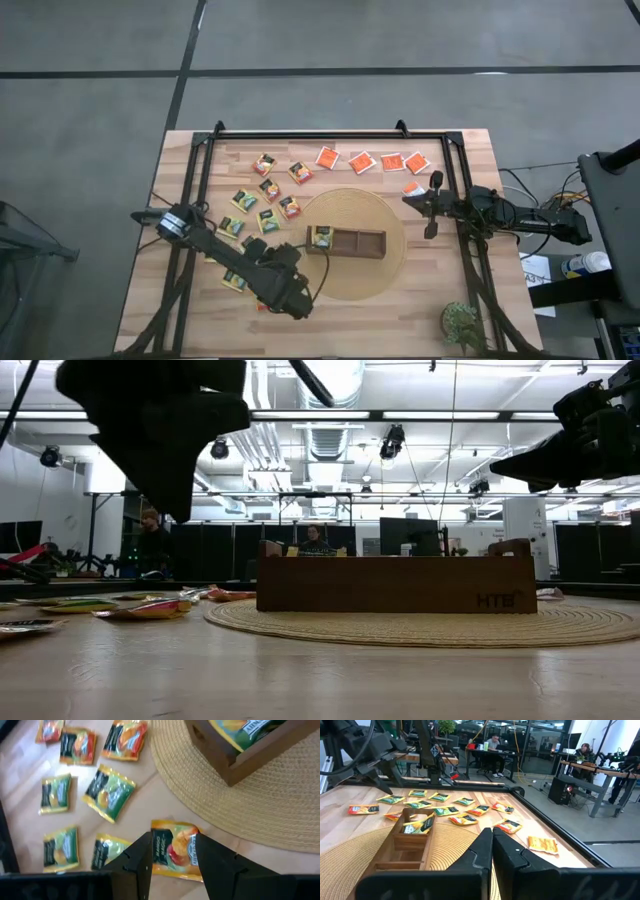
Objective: Pick & Place Tea
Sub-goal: Put the green tea bag into the left section of the wooden organizer
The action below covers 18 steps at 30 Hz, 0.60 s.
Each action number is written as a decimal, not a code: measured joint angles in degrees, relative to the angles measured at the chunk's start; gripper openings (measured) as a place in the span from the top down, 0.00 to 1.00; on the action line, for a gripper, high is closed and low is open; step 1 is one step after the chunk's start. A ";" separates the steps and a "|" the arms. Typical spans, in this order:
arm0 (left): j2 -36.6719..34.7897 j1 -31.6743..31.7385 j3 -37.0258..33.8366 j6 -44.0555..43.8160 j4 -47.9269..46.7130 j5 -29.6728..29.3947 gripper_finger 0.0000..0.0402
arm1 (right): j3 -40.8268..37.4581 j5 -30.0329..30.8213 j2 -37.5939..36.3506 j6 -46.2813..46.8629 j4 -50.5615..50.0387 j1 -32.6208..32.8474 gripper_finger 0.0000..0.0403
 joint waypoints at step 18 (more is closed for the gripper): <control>-2.90 -4.17 -11.68 -16.32 2.74 7.99 0.65 | -0.01 0.02 0.02 0.00 0.00 -0.01 0.98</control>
